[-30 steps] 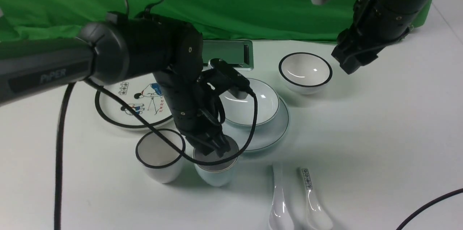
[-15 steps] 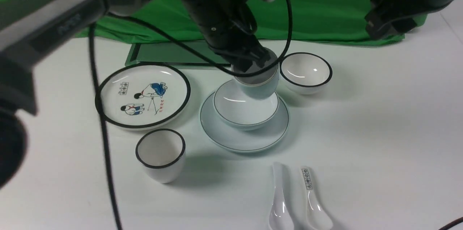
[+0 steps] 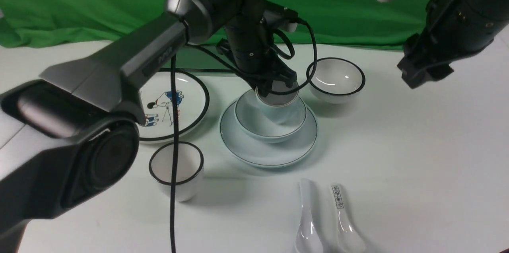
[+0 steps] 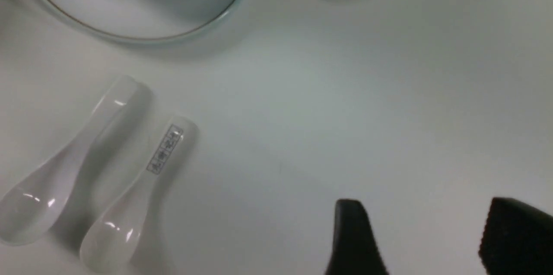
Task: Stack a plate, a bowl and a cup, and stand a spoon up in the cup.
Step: Use the left arm to put the blue teacup into the blue rice bowl in the middle, then use the right arm to grab a blue soup spoon
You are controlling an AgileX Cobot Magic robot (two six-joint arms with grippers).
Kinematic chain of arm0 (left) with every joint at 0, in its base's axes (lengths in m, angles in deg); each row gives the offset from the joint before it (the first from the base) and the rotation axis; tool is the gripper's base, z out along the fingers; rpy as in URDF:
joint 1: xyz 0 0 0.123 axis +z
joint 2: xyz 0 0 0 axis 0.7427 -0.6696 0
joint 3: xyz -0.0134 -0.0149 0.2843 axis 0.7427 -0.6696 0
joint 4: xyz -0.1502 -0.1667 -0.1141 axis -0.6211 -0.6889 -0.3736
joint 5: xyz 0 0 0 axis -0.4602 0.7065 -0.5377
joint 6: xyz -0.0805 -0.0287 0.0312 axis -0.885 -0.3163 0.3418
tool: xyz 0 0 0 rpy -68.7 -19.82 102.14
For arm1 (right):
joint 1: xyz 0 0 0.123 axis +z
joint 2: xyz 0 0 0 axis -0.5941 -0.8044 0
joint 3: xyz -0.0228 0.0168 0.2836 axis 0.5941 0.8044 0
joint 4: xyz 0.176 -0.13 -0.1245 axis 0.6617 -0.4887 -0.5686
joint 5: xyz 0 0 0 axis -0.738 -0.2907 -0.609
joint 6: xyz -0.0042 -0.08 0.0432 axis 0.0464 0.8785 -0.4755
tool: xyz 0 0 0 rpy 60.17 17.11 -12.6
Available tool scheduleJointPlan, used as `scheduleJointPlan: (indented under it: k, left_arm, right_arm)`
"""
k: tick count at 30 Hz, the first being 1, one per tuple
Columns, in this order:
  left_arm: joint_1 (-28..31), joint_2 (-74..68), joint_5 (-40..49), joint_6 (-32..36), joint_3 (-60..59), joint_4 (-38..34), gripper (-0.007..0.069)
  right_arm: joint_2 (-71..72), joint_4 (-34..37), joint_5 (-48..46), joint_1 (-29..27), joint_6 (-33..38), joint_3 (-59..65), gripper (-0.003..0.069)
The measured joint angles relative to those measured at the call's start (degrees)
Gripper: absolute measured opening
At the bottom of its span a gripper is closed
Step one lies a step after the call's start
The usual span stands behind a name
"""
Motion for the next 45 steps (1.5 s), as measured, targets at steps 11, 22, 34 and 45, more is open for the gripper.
scheduleJointPlan:
  k: [11, 22, 34, 45]
  left_arm:
    - [0.52, 0.33, 0.00, -2.34, 0.10, 1.17, 0.0300]
    - [0.52, 21.53, -0.14, -3.81, 0.10, 1.87, 0.0423]
    - [0.54, 48.84, -0.09, -2.67, -30.25, 5.56, -0.0024]
    - [0.54, 69.38, -4.33, -4.25, -68.48, 4.81, -0.0037]
  right_arm:
    - [0.05, 0.41, -0.67, 0.00, -1.75, 1.49, 0.0424]
    - [6.54, 5.39, -0.53, 3.71, -2.53, 10.80, 0.0374]
    - [4.60, 5.91, 23.92, 14.09, -10.86, 24.71, 0.0311]
    - [-7.96, 5.69, 32.80, 15.04, -18.21, 24.66, 0.0546]
